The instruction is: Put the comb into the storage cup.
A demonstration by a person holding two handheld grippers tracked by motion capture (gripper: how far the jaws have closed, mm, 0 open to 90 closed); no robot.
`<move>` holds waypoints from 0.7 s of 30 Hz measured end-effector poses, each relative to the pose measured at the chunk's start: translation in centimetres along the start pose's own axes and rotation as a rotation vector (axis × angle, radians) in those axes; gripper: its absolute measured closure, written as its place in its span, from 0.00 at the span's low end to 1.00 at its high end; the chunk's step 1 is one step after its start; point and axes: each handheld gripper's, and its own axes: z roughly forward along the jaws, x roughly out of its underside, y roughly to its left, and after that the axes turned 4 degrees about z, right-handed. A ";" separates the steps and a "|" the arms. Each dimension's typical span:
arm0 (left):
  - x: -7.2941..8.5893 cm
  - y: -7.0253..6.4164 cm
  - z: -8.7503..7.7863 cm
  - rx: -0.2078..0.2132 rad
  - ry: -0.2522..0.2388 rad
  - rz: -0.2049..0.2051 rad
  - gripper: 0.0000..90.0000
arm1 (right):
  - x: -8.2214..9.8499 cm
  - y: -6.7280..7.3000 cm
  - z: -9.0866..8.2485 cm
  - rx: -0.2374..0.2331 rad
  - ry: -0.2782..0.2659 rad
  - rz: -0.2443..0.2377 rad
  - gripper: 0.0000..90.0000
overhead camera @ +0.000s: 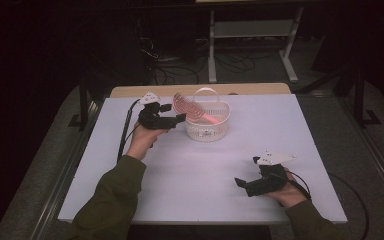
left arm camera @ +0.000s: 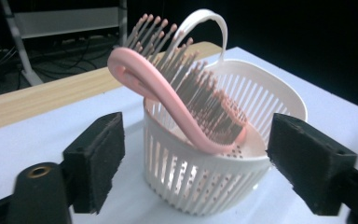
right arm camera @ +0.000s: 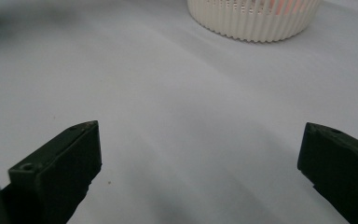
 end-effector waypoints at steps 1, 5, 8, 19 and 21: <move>0.1 0.0 -0.1 0.002 0.006 0.002 0.19 | 0.0 0.0 0.0 0.002 0.000 0.001 0.00; 0.4 -0.2 -0.6 0.003 0.022 0.010 0.15 | 0.0 -0.1 0.0 0.006 0.001 0.002 0.00; 0.7 -0.2 -1.0 0.003 0.036 0.017 0.12 | 0.0 -0.1 0.1 0.008 0.001 0.003 0.00; 1.8 -1.3 -2.2 0.044 0.086 0.073 0.00 | 0.0 0.0 0.0 0.011 0.002 0.001 0.00; 1.9 -1.5 -2.5 0.052 0.090 0.084 0.00 | 0.0 0.0 0.0 0.011 0.002 0.003 0.00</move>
